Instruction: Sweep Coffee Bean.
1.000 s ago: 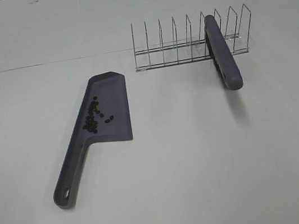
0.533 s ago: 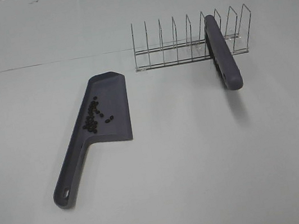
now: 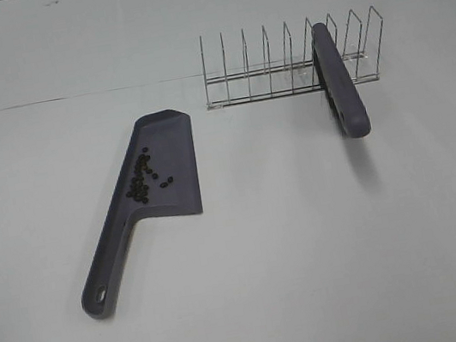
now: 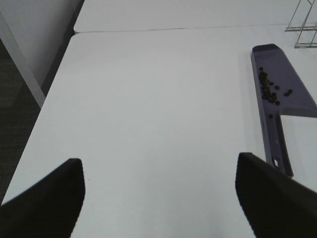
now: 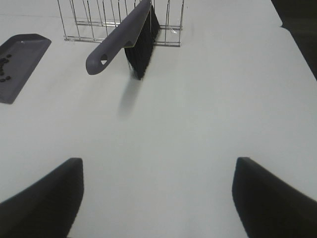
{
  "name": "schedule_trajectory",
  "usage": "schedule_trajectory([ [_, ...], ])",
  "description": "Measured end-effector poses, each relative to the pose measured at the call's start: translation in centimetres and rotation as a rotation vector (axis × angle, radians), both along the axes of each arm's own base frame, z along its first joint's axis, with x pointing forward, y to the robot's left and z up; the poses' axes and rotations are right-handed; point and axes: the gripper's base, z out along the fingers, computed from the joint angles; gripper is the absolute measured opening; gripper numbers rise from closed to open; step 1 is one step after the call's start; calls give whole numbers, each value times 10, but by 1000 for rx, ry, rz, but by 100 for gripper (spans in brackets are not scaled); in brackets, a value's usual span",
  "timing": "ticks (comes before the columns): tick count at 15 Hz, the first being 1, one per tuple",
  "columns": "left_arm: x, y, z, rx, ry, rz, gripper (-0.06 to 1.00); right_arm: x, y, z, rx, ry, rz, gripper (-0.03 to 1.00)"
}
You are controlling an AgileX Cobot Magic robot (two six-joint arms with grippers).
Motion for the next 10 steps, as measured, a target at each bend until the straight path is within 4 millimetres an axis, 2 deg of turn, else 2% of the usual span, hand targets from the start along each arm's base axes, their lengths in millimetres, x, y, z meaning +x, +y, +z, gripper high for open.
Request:
schedule_trajectory([
  [10, -4, 1, 0, 5, -25, 8, 78, -2, 0, 0, 0, -11, 0, 72],
])
